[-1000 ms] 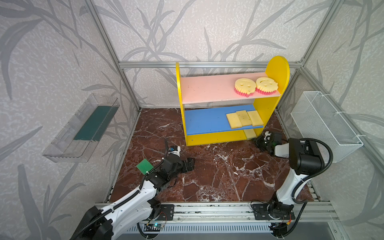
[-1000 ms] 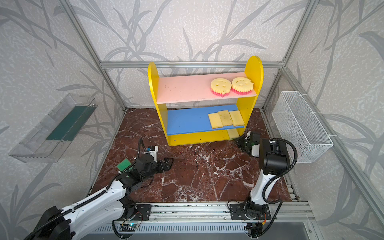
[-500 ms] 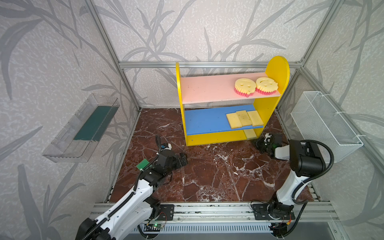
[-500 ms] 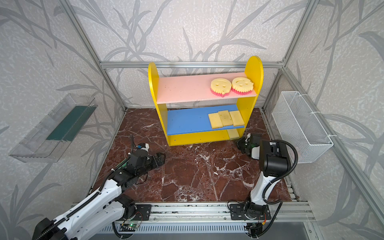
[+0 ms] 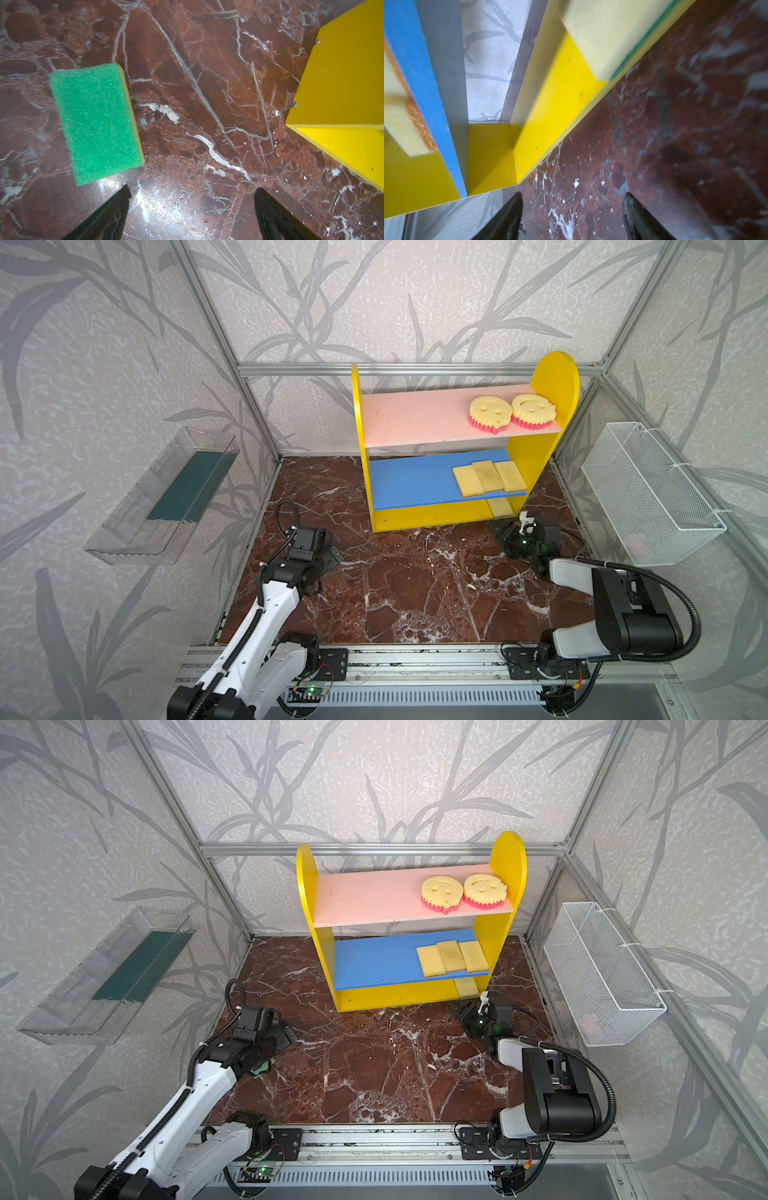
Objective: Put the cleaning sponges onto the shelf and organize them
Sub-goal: 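Lower the left gripper onto the green sponge on the table and close it, then lift the green sponge with the left gripper and carry it toward the shelf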
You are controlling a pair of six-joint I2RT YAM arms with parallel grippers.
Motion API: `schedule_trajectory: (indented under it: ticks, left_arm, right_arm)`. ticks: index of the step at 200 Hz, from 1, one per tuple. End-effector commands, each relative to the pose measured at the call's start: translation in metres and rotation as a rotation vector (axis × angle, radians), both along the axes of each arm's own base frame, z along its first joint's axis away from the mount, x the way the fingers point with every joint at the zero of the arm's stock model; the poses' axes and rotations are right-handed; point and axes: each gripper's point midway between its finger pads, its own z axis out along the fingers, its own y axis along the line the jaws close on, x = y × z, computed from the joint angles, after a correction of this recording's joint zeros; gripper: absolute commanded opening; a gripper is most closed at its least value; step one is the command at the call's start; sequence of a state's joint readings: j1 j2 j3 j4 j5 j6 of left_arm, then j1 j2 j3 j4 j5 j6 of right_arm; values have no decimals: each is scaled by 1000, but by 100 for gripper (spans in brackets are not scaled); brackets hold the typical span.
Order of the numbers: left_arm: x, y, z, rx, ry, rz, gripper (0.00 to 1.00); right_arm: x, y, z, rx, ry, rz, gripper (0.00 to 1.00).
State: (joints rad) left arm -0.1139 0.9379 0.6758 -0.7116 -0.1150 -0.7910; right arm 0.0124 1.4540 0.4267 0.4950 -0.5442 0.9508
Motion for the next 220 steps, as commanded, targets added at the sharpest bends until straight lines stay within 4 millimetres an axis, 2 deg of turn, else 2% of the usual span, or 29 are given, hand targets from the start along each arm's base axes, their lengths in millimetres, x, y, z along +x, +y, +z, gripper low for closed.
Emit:
schedule_trajectory:
  ticks: [1, 33, 61, 105, 139, 181, 204, 220]
  left_arm:
    - [-11, 20, -4, 64, 115, 20, 92]
    - [-6, 37, -12, 68, 177, 57, 93]
    - [-9, 53, -26, 33, 227, 122, 99]
    - [-10, 70, -47, -2, 261, 210, 99]
    - [2, 73, -65, -24, 276, 254, 99]
    - [12, 66, -90, -74, 336, 226, 92]
    - [14, 64, -97, -83, 336, 222, 84]
    - [17, 63, -97, -91, 332, 215, 75]
  right_arm:
    - [5, 15, 25, 68, -59, 26, 76]
    - [1, 19, 35, 100, -70, 38, 81]
    - [-1, 19, 40, 108, -80, 40, 89]
    - [1, 22, 34, 133, -61, 44, 92]
    - [2, 24, 30, 153, -47, 46, 92]
    - [2, 23, 28, 143, -46, 43, 92]
    - [3, 23, 25, 141, -39, 43, 92]
    - [3, 23, 23, 141, -35, 43, 93]
